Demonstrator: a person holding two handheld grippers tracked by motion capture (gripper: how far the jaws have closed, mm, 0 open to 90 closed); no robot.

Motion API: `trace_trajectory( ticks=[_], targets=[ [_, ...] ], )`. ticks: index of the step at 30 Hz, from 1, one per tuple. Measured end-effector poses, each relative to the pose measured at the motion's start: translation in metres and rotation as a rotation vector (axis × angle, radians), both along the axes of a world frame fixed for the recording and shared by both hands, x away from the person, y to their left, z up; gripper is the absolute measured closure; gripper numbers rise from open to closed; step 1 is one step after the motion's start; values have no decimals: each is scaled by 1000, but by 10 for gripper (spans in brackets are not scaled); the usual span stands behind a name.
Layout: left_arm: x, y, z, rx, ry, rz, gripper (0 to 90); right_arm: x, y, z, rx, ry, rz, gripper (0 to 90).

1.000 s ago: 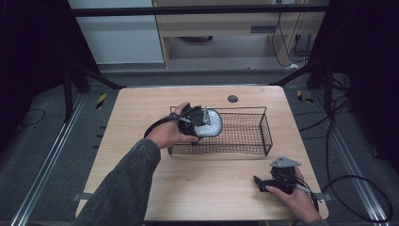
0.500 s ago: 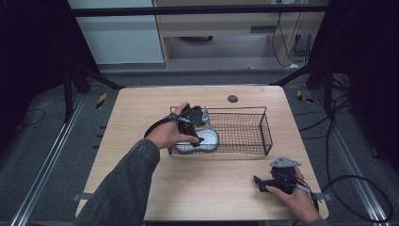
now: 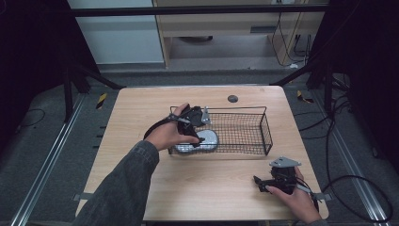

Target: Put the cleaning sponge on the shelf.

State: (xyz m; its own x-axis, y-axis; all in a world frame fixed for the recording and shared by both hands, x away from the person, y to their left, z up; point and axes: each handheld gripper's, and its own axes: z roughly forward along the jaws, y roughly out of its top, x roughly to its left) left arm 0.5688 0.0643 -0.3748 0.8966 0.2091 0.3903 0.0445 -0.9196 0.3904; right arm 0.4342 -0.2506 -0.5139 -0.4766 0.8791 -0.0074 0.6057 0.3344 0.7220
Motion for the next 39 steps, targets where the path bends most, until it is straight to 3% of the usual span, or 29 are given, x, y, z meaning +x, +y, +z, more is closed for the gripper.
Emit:
trace_trajectory(
  ticks=[12,30,39],
  targets=[
    [-11,-1,1,-70,-1,1,33,0,0,0,0,0,0,3],
    [-32,-5,8,-138,-19,9,31,0,0,0,-1,-1,0,3],
    [-46,-12,8,-193,12,-16,32,0,0,0,-2,-2,1,4]
  ],
)
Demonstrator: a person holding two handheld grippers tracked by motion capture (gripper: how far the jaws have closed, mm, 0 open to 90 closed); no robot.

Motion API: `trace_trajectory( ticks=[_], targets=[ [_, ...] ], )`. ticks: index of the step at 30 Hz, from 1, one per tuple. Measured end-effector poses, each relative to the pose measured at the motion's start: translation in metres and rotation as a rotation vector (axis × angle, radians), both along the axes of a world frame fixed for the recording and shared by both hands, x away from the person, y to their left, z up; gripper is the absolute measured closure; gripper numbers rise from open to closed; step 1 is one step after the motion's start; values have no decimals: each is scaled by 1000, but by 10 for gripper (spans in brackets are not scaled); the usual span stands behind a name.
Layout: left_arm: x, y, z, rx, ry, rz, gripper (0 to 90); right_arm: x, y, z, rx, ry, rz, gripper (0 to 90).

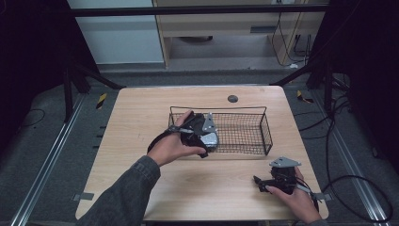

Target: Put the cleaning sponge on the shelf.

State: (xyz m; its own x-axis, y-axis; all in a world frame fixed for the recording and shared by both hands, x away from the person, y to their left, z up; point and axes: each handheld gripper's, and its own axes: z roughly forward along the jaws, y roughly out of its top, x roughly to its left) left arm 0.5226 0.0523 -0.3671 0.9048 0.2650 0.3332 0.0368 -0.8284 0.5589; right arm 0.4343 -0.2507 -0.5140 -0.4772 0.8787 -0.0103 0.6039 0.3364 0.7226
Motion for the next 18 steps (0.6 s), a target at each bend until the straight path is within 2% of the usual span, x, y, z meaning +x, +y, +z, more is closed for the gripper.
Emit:
trace_trajectory(
  ticks=[6,18],
  targets=[
    [-10,-5,1,-37,2,-13,32,0,0,0,2,1,-1,3],
    [-32,-6,-1,-51,-7,-49,32,0,0,0,2,1,-1,3]
  ],
)
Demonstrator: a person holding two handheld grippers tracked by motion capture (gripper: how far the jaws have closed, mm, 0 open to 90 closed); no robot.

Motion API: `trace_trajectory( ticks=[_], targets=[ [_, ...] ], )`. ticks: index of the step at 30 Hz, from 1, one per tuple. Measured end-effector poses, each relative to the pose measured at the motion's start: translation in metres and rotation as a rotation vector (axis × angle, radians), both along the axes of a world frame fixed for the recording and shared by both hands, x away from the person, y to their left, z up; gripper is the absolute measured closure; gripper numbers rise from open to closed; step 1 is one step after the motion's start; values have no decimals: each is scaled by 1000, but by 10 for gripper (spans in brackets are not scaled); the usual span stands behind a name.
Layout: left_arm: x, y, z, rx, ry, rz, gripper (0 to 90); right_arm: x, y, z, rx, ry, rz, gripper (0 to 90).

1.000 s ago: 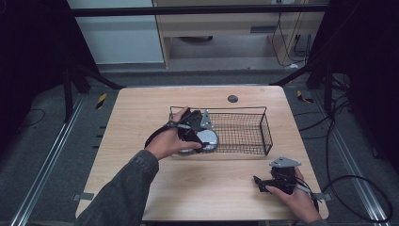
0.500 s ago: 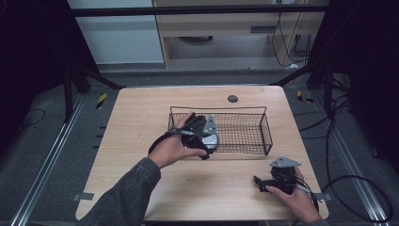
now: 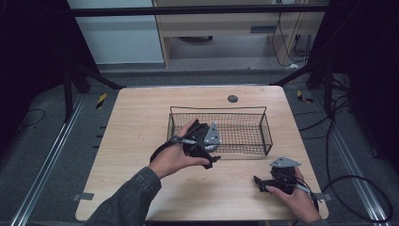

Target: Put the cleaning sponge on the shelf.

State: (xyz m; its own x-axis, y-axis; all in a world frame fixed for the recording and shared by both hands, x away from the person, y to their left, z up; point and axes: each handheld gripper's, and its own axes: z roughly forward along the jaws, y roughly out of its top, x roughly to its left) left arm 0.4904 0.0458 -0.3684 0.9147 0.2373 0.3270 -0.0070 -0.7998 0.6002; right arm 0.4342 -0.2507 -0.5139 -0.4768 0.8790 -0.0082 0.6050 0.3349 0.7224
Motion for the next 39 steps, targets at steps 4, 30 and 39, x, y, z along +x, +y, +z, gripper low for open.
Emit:
trace_trajectory(
  ticks=[4,30,39],
  targets=[
    [-8,1,-2,-11,-7,-1,32,0,0,0,0,0,0,4],
    [-29,61,-7,-109,-12,138,31,-1,0,0,2,0,1,4],
    [-32,93,-15,-131,-1,209,30,-1,0,0,2,0,1,3]
  ],
)
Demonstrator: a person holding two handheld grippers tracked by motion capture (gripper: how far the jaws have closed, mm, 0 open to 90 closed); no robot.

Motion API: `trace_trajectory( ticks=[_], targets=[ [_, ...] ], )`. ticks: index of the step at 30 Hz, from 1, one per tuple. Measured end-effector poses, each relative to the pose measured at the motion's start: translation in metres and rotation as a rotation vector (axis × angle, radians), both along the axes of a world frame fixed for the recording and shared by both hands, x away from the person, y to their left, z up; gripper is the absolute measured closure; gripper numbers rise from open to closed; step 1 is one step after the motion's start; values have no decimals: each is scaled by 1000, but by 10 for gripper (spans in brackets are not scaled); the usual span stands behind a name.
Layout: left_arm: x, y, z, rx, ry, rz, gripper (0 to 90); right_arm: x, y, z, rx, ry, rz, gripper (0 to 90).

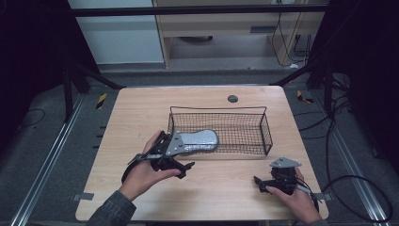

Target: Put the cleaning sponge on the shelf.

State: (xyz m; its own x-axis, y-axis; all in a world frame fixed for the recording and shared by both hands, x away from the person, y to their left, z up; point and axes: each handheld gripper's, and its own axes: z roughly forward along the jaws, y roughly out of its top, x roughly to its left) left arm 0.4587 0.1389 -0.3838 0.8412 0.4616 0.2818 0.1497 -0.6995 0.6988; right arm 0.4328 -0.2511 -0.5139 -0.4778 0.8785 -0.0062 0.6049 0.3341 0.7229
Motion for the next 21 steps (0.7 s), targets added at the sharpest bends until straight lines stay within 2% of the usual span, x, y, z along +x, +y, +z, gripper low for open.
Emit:
trace_trajectory(
  ticks=[3,13,18,21],
  targets=[
    [-3,11,0,-18,4,19,29,0,0,0,0,0,0,4],
    [-3,52,-4,-27,8,105,28,0,0,0,0,0,0,4],
    [-1,72,-15,-38,27,162,30,0,0,0,0,0,0,4],
    [1,84,-23,-15,43,191,29,0,0,0,0,0,-1,4]
  ],
)
